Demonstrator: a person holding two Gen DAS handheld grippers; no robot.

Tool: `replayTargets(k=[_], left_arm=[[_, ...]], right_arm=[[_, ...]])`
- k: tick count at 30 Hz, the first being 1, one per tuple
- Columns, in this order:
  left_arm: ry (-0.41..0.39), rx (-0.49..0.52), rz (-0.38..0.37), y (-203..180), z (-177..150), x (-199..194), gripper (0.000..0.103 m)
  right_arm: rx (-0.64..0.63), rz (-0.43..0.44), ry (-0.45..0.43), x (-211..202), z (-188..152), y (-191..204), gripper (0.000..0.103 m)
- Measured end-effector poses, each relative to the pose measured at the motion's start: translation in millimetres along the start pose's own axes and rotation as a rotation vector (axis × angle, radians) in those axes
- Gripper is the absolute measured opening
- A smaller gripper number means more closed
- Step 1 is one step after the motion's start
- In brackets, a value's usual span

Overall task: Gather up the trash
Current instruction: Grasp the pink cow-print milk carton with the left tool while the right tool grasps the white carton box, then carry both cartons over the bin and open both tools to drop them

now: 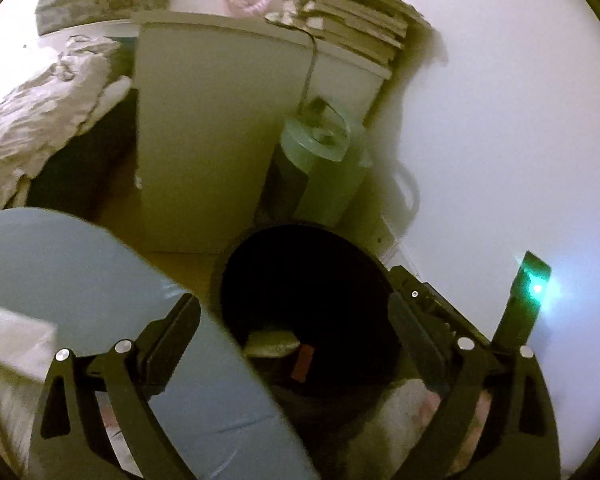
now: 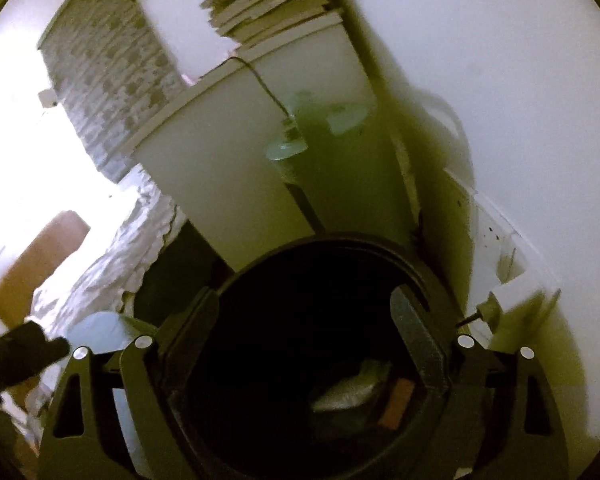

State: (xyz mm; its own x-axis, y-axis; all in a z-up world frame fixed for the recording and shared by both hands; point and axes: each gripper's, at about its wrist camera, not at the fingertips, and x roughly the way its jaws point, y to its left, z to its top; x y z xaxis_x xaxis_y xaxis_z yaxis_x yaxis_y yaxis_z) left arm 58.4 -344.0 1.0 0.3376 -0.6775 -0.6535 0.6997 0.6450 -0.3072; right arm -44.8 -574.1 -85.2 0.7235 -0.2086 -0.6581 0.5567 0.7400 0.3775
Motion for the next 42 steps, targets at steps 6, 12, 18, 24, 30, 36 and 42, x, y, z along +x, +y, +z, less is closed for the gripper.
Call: replayTargets(k=[6,12,18,24,30,36,42], left_arm=[[-0.06,-0.055,0.1,41.0,-12.9,-60.5,0.095],[-0.119,-0.158,0.311,113.8,-35.2,-126.3,0.097],[-0.083,-0.307,0.539,193.3,-66.5,-165.3,0.098],[0.0,-0.368,0.547,235.6,-80.5,-160.9,0.098],[0.047,-0.397,0.514,258.3,-83.6,-146.8,0.098],[0.031,-0.435,0.456,272.1,-82.5,-144.1,0.088],[-0.025,-0.43,0.467,268.7,-82.7,-153.9,0.088]], right_arm=[[-0.112,0.056,0.032,1.2,-9.7,29.8,0.087],[-0.214,0.222,0.125,-0.5,-16.2,81.1,0.087],[-0.476,0.432,0.235,-6.3,-22.8,185.7,0.087],[-0.757,0.548,0.39,11.0,-45.3,284.4,0.087],[-0.956,0.515,0.528,43.5,-79.0,334.0,0.087],[-1.004,0.489,0.615,63.0,-100.2,344.1,0.05],[-0.919,0.547,0.571,48.5,-90.0,337.6,0.043]])
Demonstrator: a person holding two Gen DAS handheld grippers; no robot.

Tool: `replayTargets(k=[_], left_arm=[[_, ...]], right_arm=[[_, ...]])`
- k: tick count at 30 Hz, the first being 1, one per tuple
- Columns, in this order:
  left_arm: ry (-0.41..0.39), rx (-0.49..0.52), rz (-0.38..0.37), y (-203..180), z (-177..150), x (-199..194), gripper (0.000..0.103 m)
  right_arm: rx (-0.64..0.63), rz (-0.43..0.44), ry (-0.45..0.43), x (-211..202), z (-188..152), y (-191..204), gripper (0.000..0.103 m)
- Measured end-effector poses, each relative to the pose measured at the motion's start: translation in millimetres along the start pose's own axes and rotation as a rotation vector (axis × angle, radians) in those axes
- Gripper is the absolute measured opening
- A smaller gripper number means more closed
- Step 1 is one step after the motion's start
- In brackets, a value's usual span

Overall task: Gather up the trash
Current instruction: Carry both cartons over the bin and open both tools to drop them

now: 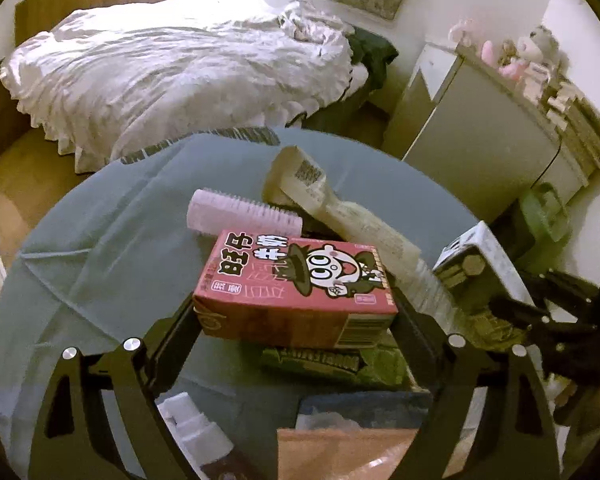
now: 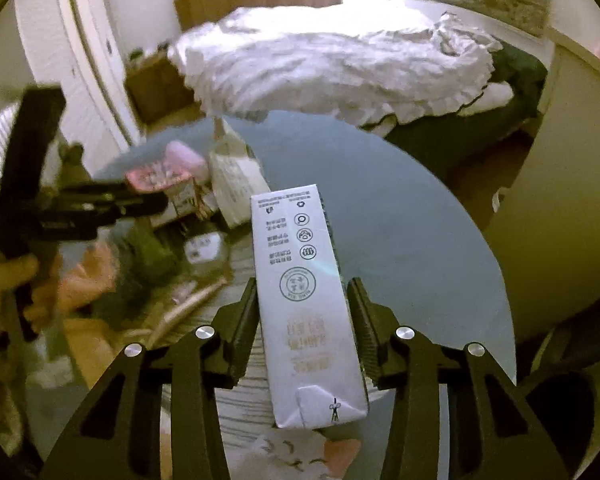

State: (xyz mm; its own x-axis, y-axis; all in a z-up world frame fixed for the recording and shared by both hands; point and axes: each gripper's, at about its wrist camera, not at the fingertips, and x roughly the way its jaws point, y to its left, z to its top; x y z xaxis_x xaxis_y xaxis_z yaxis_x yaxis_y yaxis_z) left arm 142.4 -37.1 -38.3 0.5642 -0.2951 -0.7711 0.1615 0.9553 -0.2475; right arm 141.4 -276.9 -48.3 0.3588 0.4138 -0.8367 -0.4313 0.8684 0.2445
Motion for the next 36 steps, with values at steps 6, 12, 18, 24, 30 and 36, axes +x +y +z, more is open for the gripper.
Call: replayTargets(k=[6,12,18,24,30,36], left_arm=[[-0.166,0.027,-0.038,-26.4,-0.2,-57.6,0.088],[-0.24,0.124,-0.174,-95.5,-1.2,-81.5,0.088],[-0.233,0.249,-0.314,-188.7,-12.3,-63.2,0.088],[-0.203,0.386,-0.435,-278.2,-25.9,-36.6,0.088],[-0.124,0.46,-0.467,-332.4,-38.3,5.9,0.088],[-0.056,0.456,-0.473,-358.9,-44.1,43.1,0.088]], right_arm=[[0.233,0.096,-0.293,-74.0,-17.9,-32.1,0.043],[0.467,-0.023,-0.557,-144.3,-80.6,-85.1,0.043],[0.637,-0.22,-0.658,-181.2,-148.4,-126.9,0.043],[0.76,-0.338,-0.708,-195.7,-195.4,-157.2,0.043],[0.848,-0.392,-0.702,-185.5,-226.2,-184.9,0.043],[0.904,-0.447,-0.698,-184.0,-241.5,-208.2,0.043]])
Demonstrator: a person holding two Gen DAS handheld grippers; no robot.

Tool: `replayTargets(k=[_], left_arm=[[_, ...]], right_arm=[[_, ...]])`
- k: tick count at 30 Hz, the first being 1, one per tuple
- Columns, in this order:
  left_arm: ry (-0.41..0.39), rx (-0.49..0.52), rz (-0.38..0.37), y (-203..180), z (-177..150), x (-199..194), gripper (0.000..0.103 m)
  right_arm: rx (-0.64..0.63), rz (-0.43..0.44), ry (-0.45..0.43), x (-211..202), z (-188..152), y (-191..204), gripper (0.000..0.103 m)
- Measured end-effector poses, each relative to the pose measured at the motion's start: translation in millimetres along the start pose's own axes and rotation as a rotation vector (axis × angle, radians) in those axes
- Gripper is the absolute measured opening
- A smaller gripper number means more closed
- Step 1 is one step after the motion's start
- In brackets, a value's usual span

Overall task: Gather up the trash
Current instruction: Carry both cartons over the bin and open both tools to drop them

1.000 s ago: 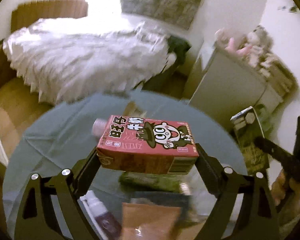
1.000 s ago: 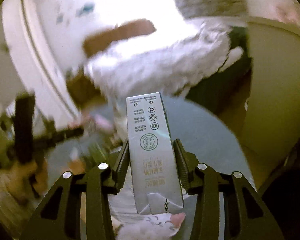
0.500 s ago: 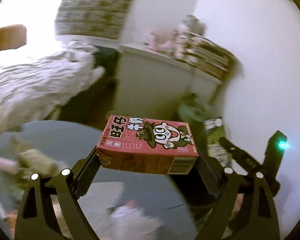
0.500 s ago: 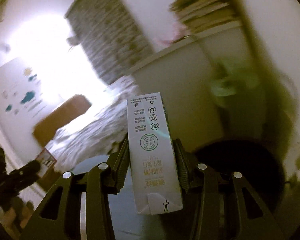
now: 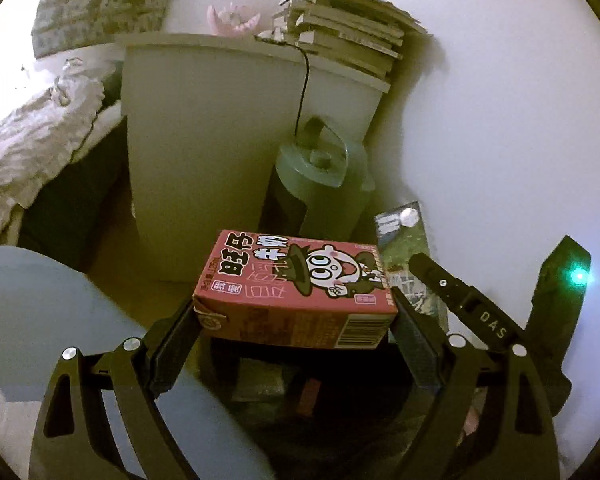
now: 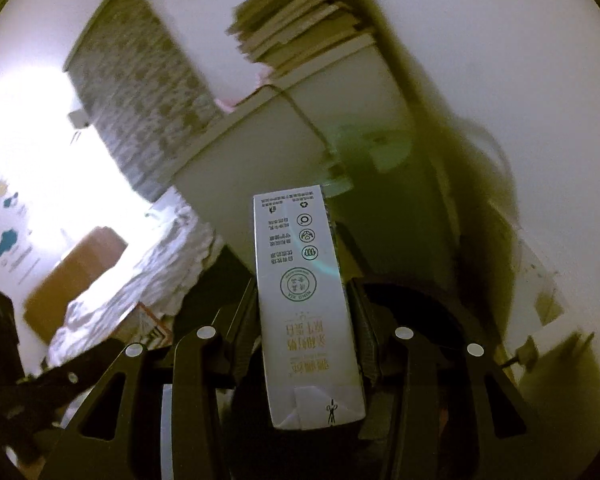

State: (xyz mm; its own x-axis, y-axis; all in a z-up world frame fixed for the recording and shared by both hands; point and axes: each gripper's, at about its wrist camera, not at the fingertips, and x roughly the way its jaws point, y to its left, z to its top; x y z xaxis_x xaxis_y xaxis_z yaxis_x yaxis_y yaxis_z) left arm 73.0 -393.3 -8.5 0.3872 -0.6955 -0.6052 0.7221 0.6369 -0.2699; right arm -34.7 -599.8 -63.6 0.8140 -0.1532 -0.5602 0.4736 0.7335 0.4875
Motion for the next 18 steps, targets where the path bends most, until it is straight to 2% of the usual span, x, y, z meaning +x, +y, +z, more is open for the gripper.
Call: replayTargets(k=[5,10,18], left_arm=[[0.028,0.013,-0.001,-6.1,-5.0,20.5,0.088],[0.061,0.016,0.001,-8.3,-11.0,35.0,0.088],[0.092,0.031,0.003,-12.1,-15.2,48.6,0.088]], right_arm=[[-0.014,-0.038,0.017,4.7,0.9,-10.7,0.043],[-0.036,-0.077,0.097,16.3,-10.7,-16.9,0.043],[-0.016,-0.071,0.145,27.5,-13.7,-23.5,0.043]])
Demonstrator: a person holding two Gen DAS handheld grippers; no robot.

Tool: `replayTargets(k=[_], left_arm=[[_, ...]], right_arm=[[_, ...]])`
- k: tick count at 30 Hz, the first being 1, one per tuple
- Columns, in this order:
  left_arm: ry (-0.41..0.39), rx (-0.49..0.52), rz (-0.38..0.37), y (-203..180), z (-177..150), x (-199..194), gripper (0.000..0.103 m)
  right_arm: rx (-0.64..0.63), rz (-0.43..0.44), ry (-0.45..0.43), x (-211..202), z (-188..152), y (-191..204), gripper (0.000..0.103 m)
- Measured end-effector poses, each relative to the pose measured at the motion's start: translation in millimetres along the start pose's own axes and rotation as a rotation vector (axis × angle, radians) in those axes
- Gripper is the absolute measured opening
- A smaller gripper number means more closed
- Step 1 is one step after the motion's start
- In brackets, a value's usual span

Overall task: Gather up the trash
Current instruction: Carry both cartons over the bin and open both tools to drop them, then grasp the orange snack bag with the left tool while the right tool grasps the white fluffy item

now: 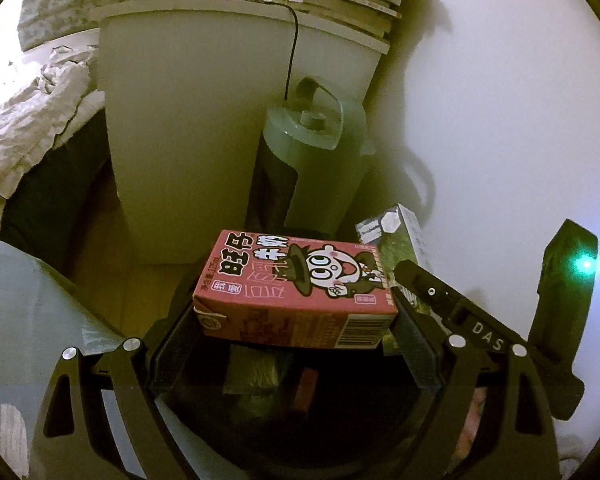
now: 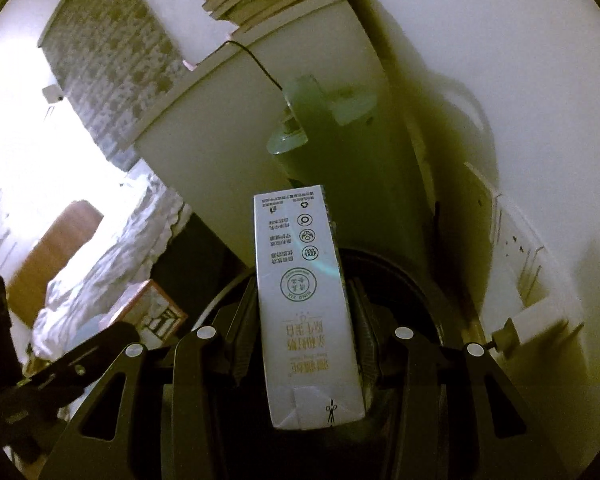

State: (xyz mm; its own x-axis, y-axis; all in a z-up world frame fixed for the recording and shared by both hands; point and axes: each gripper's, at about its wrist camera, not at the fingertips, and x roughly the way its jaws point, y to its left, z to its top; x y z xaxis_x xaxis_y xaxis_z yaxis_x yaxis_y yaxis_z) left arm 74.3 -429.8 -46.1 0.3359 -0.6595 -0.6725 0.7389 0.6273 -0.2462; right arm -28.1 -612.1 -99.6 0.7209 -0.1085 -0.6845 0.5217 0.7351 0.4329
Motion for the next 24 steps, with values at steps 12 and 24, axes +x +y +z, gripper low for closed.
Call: replayTargets(k=[12,24], left_arm=[[0.028,0.003,0.002,-2.5,-1.7,10.8,0.089],[0.021,0.004,0.018,-4.0,-1.2,1.3,0.095]], right_arm=[[0.018,0.054,0.046,8.4,-0.5,3.7,0.046],[0.127,0.082,-0.047,-8.1,5.8,-11.6,0.077]])
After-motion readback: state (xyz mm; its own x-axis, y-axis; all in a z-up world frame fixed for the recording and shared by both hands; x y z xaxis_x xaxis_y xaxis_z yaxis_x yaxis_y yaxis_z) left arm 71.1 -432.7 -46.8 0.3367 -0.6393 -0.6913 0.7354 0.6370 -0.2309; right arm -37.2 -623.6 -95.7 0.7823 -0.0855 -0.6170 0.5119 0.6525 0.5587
